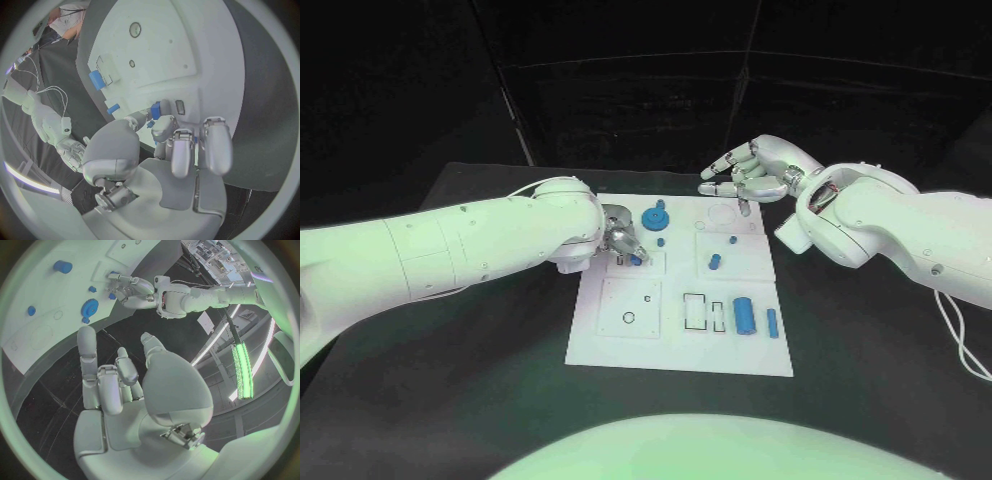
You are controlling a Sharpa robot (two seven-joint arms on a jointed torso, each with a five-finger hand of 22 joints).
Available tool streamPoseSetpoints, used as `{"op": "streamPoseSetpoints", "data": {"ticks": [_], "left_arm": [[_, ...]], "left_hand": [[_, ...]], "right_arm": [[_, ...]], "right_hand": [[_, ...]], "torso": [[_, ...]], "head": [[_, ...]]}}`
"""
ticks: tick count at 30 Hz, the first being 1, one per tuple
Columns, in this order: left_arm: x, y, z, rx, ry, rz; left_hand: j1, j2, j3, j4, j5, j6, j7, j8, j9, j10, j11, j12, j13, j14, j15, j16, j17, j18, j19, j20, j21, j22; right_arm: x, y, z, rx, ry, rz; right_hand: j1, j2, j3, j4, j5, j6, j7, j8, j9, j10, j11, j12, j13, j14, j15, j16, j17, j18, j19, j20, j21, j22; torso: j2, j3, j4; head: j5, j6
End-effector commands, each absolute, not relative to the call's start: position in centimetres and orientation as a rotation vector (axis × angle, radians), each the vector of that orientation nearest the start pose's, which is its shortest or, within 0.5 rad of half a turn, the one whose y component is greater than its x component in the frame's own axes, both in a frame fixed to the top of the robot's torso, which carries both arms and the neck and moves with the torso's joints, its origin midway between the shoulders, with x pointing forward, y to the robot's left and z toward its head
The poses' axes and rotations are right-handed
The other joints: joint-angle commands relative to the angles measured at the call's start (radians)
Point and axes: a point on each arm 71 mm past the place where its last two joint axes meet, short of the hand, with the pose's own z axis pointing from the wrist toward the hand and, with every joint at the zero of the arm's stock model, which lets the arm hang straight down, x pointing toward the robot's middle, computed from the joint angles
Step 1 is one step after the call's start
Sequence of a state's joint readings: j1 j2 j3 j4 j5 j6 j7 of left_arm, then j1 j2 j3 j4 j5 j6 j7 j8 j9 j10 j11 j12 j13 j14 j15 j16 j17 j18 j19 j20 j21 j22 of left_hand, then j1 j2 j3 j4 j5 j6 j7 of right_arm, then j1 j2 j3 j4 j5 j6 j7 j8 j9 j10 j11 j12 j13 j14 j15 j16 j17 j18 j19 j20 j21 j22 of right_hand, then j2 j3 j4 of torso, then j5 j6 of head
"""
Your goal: Assemble the parts on the task board
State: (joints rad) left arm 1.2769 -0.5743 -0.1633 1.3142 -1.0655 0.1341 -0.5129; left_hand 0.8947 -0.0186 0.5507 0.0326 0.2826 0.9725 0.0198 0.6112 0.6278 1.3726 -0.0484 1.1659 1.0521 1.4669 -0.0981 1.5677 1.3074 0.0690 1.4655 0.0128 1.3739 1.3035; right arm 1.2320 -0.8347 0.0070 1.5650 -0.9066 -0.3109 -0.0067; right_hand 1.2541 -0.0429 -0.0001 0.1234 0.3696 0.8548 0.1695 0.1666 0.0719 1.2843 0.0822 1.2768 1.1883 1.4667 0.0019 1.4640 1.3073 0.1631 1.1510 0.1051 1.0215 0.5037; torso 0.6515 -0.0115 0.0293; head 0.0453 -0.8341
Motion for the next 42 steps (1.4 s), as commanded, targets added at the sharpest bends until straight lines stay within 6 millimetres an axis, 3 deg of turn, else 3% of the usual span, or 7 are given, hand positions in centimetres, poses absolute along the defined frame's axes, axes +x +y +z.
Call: {"op": "streamPoseSetpoints", "data": {"ticks": [1, 16, 21, 24, 35, 39, 42], "left_arm": [[50.36, 14.35, -24.36, -0.032, 2.373, -0.356], [50.56, 14.38, -24.31, -0.045, 2.358, -0.357], [50.5, 14.3, -24.23, -0.042, 2.359, -0.361], [50.5, 14.3, -24.18, -0.04, 2.359, -0.361], [50.47, 14.37, -24.13, -0.033, 2.366, -0.359], [50.45, 14.41, -24.14, -0.03, 2.37, -0.357], [50.47, 14.45, -24.14, -0.031, 2.37, -0.356]], "left_hand": [[-0.016, -0.001, -0.014, 0.007, -0.003, 0.007, 0.001, -0.006, -0.001, 0.004, 0.0, 0.007, 0.001, 0.104, -0.006, 0.003, 0.263, -0.01, 0.021, -0.006, 0.001, 0.0], [-0.036, 0.039, -0.057, 0.048, -0.013, 0.026, -0.003, -0.016, -0.005, 0.013, -0.003, 0.022, 0.013, 0.104, -0.007, 0.003, 0.263, -0.012, 0.024, -0.007, 0.006, 0.01], [0.005, 0.063, -0.027, 0.016, -0.007, 0.024, -0.007, -0.023, -0.006, 0.016, -0.006, 0.025, 0.014, 0.104, -0.009, 0.003, 0.263, -0.013, 0.025, -0.009, 0.008, 0.012], [0.022, 0.066, -0.003, -0.006, -0.006, 0.024, -0.006, -0.026, -0.006, 0.015, -0.006, 0.024, 0.012, 0.104, -0.009, 0.003, 0.263, -0.013, 0.025, -0.009, 0.008, 0.013], [0.029, 0.052, 0.018, -0.03, -0.008, 0.026, -0.004, -0.031, -0.006, 0.014, -0.004, 0.022, 0.008, 0.104, -0.007, 0.003, 0.263, -0.013, 0.024, -0.008, 0.007, 0.013], [0.018, 0.033, 0.011, -0.033, -0.011, 0.029, -0.003, -0.032, -0.005, 0.014, -0.003, 0.021, 0.005, 0.104, -0.006, 0.003, 0.263, -0.012, 0.024, -0.007, 0.006, 0.013], [-0.011, 0.015, -0.022, -0.015, -0.016, 0.037, -0.002, -0.032, -0.004, 0.015, -0.002, 0.022, 0.004, 0.104, -0.005, 0.003, 0.263, -0.013, 0.024, -0.006, 0.007, 0.014]], "right_arm": [[48.89, -18.4, -15.01, 0.295, 1.699, 1.049], [48.91, -18.37, -15.02, 0.294, 1.7, 1.05], [48.91, -18.38, -15.02, 0.294, 1.7, 1.049], [48.92, -18.37, -15.03, 0.294, 1.7, 1.049], [48.93, -18.36, -15.04, 0.293, 1.702, 1.05], [48.93, -18.35, -15.05, 0.293, 1.702, 1.05], [48.93, -18.34, -15.05, 0.293, 1.703, 1.051]], "right_hand": [[0.002, 0.007, -0.006, -0.002, 0.002, -0.008, 0.001, 0.006, -0.001, -0.008, 0.0, 0.004, -0.002, 0.056, -0.001, -0.004, 0.044, 0.013, 0.002, -0.001, -0.006, -0.001], [0.002, 0.007, -0.006, -0.002, 0.002, -0.008, 0.001, 0.006, -0.001, -0.008, 0.0, 0.004, -0.002, 0.056, -0.001, -0.004, 0.044, 0.013, 0.002, -0.001, -0.006, -0.001], [0.002, 0.007, -0.006, -0.002, 0.002, -0.008, 0.001, 0.006, -0.001, -0.008, 0.0, 0.004, -0.002, 0.056, -0.001, -0.004, 0.044, 0.013, 0.002, -0.001, -0.006, -0.001], [0.004, 0.007, -0.008, -0.001, 0.005, -0.009, 0.001, 0.007, -0.001, -0.009, 0.0, 0.004, -0.002, 0.056, -0.001, -0.005, 0.044, 0.013, 0.003, -0.001, -0.006, -0.001], [0.004, 0.007, -0.008, -0.001, 0.005, -0.009, 0.001, 0.007, -0.001, -0.009, 0.0, 0.004, -0.002, 0.056, -0.001, -0.005, 0.044, 0.013, 0.003, -0.001, -0.006, -0.001], [0.004, 0.007, -0.008, -0.001, 0.005, -0.009, 0.001, 0.007, -0.001, -0.009, 0.0, 0.004, -0.002, 0.056, -0.001, -0.005, 0.044, 0.013, 0.003, -0.001, -0.006, -0.001], [0.004, 0.007, -0.008, -0.001, 0.005, -0.009, 0.001, 0.007, -0.001, -0.009, 0.0, 0.004, -0.002, 0.056, -0.001, -0.005, 0.044, 0.013, 0.003, -0.001, -0.006, -0.001]], "torso": [[0.0, 0.0, 0.0006], [0.0, -0.0002, -0.0007], [0.0, 0.0, -0.0002], [0.0, -0.0001, 0.0003], [0.0, -0.0003, 0.0006], [0.0, -0.0003, 0.0008], [0.0, -0.0005, 0.0006]], "head": [[-0.001, 0.0], [-0.001, 0.001], [-0.003, -0.001], [-0.004, -0.001], [-0.003, -0.003], [-0.002, -0.004], [-0.002, -0.005]]}}
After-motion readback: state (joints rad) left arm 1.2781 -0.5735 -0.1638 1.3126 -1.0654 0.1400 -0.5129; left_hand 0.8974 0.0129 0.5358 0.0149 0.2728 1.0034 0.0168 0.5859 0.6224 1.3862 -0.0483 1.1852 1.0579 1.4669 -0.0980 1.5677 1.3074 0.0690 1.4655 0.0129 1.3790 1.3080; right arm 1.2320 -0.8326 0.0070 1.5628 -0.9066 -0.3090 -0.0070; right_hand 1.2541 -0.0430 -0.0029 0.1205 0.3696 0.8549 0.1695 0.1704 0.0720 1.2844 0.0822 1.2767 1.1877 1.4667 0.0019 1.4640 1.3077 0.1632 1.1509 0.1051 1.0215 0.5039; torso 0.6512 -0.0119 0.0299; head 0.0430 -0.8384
